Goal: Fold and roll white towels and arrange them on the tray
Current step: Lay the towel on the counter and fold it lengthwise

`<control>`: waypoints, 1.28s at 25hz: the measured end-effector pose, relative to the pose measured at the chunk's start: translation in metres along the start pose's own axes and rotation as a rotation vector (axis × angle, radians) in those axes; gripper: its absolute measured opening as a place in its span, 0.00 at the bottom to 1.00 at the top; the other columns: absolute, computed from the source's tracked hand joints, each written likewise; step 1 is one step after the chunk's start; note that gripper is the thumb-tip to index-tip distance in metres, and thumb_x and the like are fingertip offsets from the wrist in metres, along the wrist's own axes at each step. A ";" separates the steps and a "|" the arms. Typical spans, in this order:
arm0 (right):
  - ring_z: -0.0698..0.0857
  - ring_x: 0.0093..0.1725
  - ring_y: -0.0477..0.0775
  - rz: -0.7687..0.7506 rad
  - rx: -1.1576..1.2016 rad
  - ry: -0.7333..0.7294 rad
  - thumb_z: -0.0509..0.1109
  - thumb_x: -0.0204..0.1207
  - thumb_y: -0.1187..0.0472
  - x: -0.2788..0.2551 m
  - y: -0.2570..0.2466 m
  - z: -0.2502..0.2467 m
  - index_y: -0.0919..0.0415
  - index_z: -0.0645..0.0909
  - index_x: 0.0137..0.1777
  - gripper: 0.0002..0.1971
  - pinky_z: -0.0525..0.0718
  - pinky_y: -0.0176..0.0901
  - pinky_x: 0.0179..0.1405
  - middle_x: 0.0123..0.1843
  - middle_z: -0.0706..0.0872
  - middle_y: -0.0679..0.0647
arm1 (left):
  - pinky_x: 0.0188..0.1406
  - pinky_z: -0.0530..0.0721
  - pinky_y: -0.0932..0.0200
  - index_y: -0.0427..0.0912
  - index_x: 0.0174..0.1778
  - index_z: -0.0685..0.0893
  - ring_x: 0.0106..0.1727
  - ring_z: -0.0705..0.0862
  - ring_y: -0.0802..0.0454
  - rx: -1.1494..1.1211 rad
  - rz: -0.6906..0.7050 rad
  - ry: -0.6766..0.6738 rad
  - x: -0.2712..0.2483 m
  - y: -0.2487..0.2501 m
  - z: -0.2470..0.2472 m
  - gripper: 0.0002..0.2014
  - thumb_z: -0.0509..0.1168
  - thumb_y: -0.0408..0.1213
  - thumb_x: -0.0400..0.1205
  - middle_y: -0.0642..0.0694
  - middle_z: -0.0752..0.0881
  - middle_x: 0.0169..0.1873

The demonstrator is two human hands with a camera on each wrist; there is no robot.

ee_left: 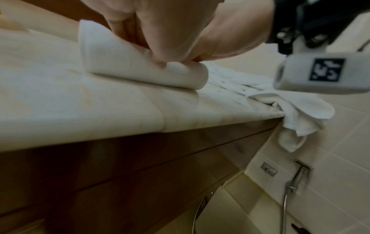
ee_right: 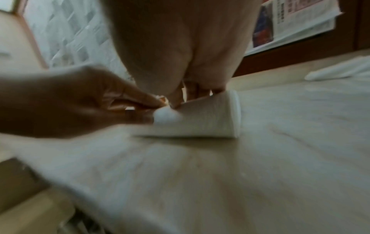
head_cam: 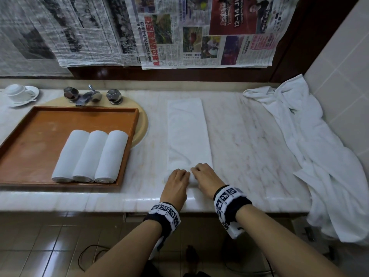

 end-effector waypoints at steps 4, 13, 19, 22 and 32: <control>0.82 0.60 0.63 -0.011 -0.108 0.154 0.73 0.64 0.75 -0.013 0.003 0.018 0.68 0.78 0.67 0.28 0.78 0.55 0.69 0.60 0.82 0.62 | 0.66 0.73 0.56 0.36 0.60 0.81 0.61 0.79 0.42 0.055 -0.031 -0.122 0.027 -0.007 -0.004 0.20 0.63 0.20 0.73 0.41 0.82 0.56; 0.75 0.64 0.59 -0.017 0.015 -0.079 0.61 0.77 0.69 -0.002 0.013 0.006 0.59 0.72 0.73 0.23 0.68 0.46 0.67 0.64 0.78 0.56 | 0.59 0.81 0.53 0.34 0.61 0.83 0.56 0.80 0.42 -0.048 0.037 -0.008 -0.001 -0.002 0.003 0.28 0.70 0.16 0.63 0.38 0.83 0.54; 0.80 0.53 0.59 -0.001 -0.075 0.212 0.70 0.74 0.67 -0.013 0.002 0.018 0.63 0.79 0.60 0.15 0.79 0.52 0.64 0.55 0.81 0.58 | 0.65 0.70 0.58 0.37 0.67 0.79 0.63 0.75 0.43 0.007 -0.016 -0.161 0.034 -0.006 0.000 0.22 0.60 0.22 0.77 0.41 0.79 0.61; 0.79 0.57 0.62 -0.037 -0.058 0.134 0.63 0.78 0.68 -0.004 0.008 0.011 0.64 0.78 0.62 0.14 0.74 0.52 0.65 0.58 0.82 0.58 | 0.62 0.76 0.57 0.37 0.62 0.82 0.59 0.78 0.44 0.012 -0.041 -0.043 0.026 0.001 -0.008 0.23 0.65 0.18 0.71 0.41 0.81 0.57; 0.82 0.60 0.63 0.030 -0.140 0.131 0.73 0.67 0.67 -0.005 0.004 0.021 0.67 0.79 0.66 0.25 0.78 0.59 0.69 0.60 0.82 0.60 | 0.65 0.77 0.53 0.32 0.63 0.83 0.60 0.80 0.39 -0.086 -0.022 -0.065 0.028 -0.010 -0.005 0.22 0.63 0.17 0.73 0.37 0.84 0.56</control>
Point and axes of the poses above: each hand's wrist, its own x-axis towards the middle knuckle, its own z-axis out of the palm, y = z × x, the point moved 4 cm from there along x, towards the middle knuckle
